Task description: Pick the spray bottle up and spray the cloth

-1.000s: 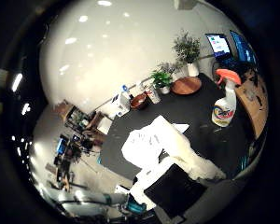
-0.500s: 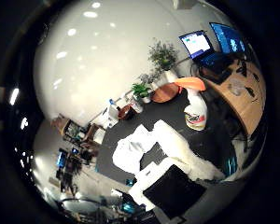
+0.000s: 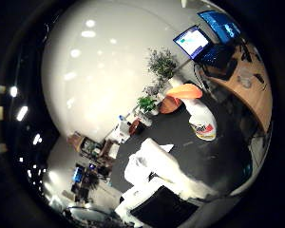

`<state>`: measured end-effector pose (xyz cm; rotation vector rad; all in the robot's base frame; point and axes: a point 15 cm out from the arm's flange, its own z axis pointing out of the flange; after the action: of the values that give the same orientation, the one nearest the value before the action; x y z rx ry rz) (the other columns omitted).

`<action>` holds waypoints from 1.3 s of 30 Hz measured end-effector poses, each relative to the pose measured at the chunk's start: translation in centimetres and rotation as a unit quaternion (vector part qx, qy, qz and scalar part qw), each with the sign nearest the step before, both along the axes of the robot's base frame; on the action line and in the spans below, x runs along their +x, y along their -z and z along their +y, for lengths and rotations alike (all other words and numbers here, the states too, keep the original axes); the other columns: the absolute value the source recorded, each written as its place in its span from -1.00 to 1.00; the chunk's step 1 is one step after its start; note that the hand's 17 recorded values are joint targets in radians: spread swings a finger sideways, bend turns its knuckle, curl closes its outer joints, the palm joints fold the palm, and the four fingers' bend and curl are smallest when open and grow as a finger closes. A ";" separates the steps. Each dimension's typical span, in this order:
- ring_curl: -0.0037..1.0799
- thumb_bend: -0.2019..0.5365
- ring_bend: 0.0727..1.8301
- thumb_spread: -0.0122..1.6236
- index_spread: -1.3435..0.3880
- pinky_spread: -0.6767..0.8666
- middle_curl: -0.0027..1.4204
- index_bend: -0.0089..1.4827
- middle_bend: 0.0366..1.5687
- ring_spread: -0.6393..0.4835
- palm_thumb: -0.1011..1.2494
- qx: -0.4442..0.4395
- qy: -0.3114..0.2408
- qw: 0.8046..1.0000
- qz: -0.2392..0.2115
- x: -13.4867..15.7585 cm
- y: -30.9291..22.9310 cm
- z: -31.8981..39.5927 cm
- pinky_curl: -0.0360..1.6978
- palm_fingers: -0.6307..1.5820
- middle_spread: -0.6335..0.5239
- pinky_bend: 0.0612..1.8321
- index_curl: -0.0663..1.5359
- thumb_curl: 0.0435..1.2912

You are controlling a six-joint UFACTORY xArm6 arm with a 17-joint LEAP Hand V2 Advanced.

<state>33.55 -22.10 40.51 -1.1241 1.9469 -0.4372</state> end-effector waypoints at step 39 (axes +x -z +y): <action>-0.57 -0.51 -0.68 0.40 0.54 0.72 -0.55 -0.76 -0.79 0.81 -0.23 0.157 -0.110 0.981 0.018 14.4 10.2 1.2 -0.76 -0.31 0.59 0.08 -0.54 -0.40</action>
<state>47.99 -20.85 30.30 -1.1263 1.8187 0.0115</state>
